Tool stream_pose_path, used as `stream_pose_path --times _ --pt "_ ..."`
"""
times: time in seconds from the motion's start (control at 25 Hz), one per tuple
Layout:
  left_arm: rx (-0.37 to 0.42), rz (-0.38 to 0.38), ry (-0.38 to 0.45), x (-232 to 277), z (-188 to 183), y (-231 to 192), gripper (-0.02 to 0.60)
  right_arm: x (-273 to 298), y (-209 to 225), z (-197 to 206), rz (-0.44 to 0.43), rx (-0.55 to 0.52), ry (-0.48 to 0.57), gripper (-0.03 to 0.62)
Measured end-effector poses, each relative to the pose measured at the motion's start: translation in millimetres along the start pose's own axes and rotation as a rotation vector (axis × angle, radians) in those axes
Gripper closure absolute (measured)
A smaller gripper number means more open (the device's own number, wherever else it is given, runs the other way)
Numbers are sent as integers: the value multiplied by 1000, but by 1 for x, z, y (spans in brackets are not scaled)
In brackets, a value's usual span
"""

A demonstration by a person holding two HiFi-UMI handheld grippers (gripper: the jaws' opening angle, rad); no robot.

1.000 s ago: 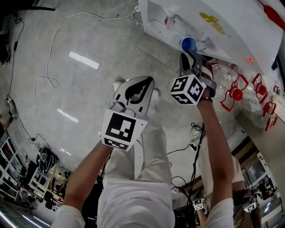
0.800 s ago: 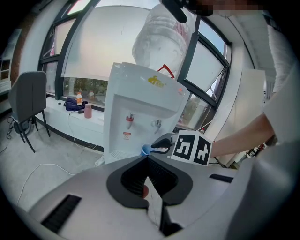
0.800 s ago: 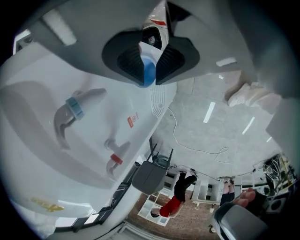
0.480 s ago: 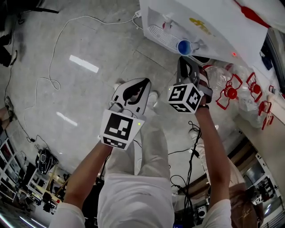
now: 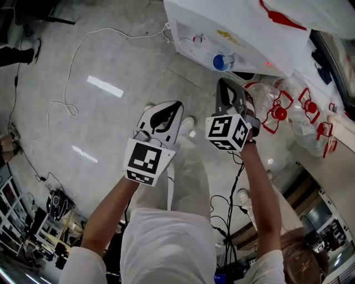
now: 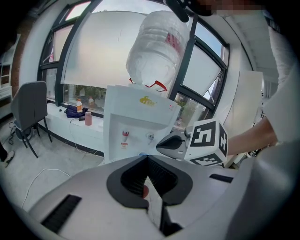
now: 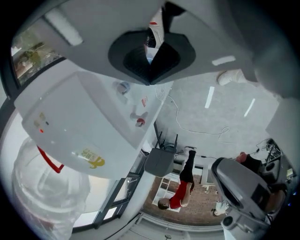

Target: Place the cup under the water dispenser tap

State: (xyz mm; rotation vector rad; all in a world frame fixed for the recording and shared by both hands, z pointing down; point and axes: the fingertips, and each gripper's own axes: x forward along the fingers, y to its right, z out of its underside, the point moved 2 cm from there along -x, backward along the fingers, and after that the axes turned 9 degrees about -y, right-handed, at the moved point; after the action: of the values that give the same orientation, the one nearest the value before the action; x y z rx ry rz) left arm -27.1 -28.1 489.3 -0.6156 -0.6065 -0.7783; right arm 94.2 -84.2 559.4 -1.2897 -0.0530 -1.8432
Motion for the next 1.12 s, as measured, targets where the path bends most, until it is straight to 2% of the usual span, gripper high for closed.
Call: stream_pose_path --times 0.4,0.72,1.12 --pt "-4 -3 4 -33 -22 11 580 -66 19 -12 -1 132 43 583" --pt "-22 11 43 -68 -47 29 580 -124 38 -26 3 253 87 583" --pt "-42 -5 101 -116 -77 43 580 -196 59 -53 29 348 173 583"
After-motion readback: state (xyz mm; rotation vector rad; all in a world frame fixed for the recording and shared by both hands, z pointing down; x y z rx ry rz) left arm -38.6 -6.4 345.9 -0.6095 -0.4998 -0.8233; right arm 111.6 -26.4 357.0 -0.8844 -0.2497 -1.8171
